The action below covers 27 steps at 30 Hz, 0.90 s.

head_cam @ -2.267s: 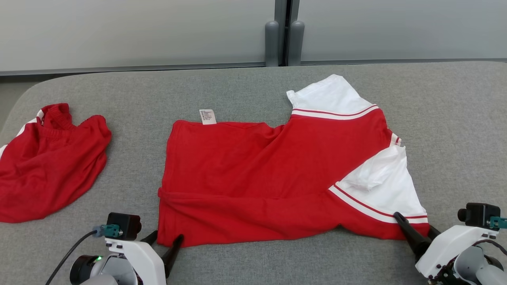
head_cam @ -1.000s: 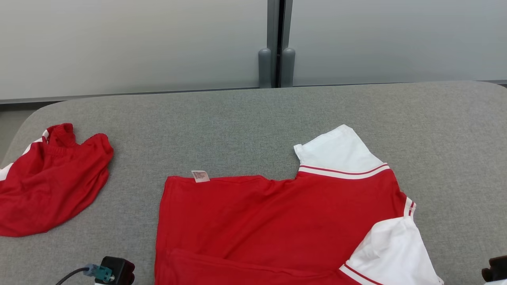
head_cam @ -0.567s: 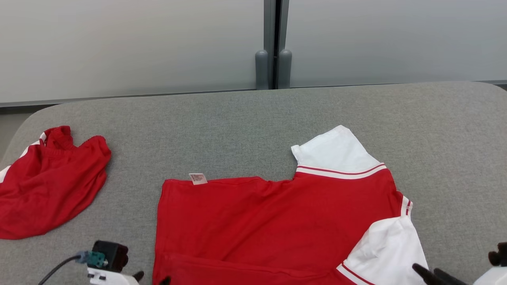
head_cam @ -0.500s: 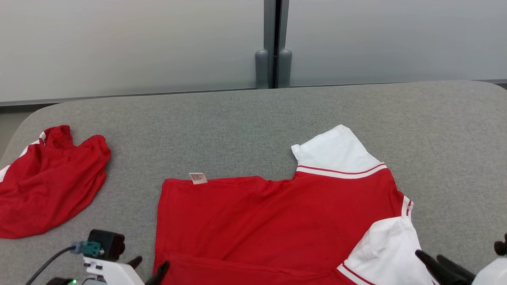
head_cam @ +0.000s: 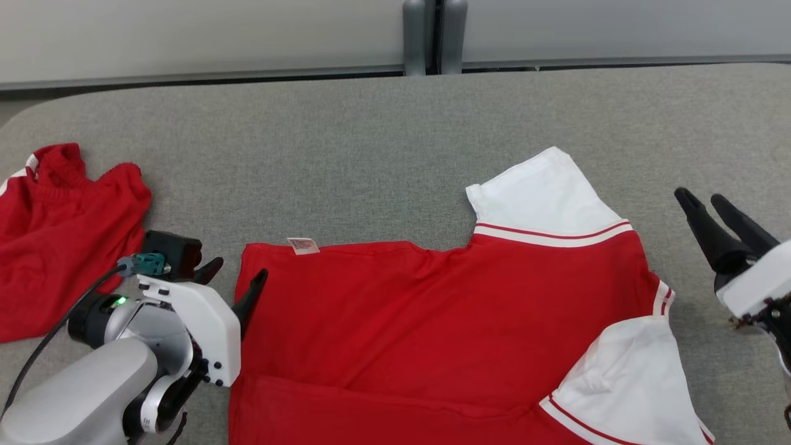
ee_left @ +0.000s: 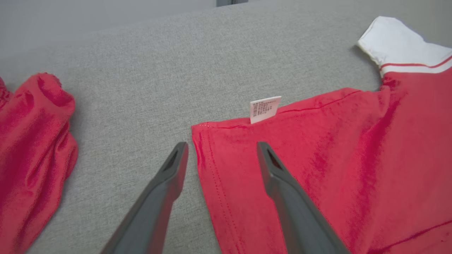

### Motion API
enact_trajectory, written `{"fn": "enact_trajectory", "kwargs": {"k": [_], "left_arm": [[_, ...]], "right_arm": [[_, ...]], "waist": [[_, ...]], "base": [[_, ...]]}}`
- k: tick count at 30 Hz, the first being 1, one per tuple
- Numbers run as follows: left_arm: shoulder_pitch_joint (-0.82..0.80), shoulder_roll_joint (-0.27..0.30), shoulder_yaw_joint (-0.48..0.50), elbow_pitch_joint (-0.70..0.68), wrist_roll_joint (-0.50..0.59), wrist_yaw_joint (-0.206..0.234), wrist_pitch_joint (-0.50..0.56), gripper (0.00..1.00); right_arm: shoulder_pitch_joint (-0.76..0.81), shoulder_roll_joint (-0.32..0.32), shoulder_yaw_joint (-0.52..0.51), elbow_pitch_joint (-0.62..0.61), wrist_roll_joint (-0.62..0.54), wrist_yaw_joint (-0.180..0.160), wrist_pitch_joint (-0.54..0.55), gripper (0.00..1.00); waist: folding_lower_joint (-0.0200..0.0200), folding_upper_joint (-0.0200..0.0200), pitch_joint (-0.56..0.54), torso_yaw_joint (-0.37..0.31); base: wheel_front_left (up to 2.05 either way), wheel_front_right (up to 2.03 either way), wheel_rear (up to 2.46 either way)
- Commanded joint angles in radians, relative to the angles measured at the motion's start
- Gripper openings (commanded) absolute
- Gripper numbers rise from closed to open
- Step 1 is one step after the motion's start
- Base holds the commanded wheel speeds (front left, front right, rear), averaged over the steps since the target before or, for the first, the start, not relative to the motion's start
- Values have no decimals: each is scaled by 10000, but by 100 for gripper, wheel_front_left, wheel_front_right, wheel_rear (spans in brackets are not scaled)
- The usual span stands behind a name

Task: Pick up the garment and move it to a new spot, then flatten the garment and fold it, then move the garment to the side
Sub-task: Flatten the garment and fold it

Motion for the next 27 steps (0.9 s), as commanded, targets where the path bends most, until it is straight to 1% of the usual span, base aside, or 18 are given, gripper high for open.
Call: {"fn": "enact_trajectory", "kwargs": {"k": [1, 3, 7, 9, 13, 17, 21, 27], "left_arm": [[-289, -98, -39, 191, 126, -97, 95, 100], [-734, -379, -165, 548, 260, -294, 338, 100], [-1381, -918, -255, 1066, 481, -638, 427, 100], [-1653, -1089, -220, 1235, 539, -753, 393, 100], [-2037, -1442, -195, 1407, 682, -799, 326, 100], [-2183, -1644, -225, 1558, 592, -922, 424, 100], [-2288, -1721, -270, 1713, 525, -1022, 595, 100], [-2259, -1797, -362, 1752, 420, -1142, 754, 100]], "right_arm": [[-353, -82, 98, 140, -6, 6, -81, 100], [-1065, -308, 387, 516, -83, 6, -9, 100], [-2375, -741, 1043, 1426, -306, 6, 146, 100], [-3020, -921, 1329, 1904, -455, 6, 194, 100], [-4111, -1092, 1975, 2862, -642, 6, 343, 100], [-4778, -1278, 2613, 3665, -804, 6, 416, 100], [-5161, -1444, 3151, 4228, -967, 6, 332, 100], [-5495, -1434, 3699, 4909, -879, 6, 507, 100]], "waist": [[0, -1, 574, 240], [0, -1, 931, 404], [0, -1, 1482, 795], [0, -1, 1743, 962], [0, -1, 2204, 1255], [0, -1, 2361, 1458], [0, -1, 2486, 1513], [0, -1, 2520, 1516]], "base": [[0, 0, 0], [0, 0, 0], [0, 0, 0], [0, 0, 0], [0, 0, 0], [0, 0, 0], [0, 0, 0], [0, 0, 0]]}}
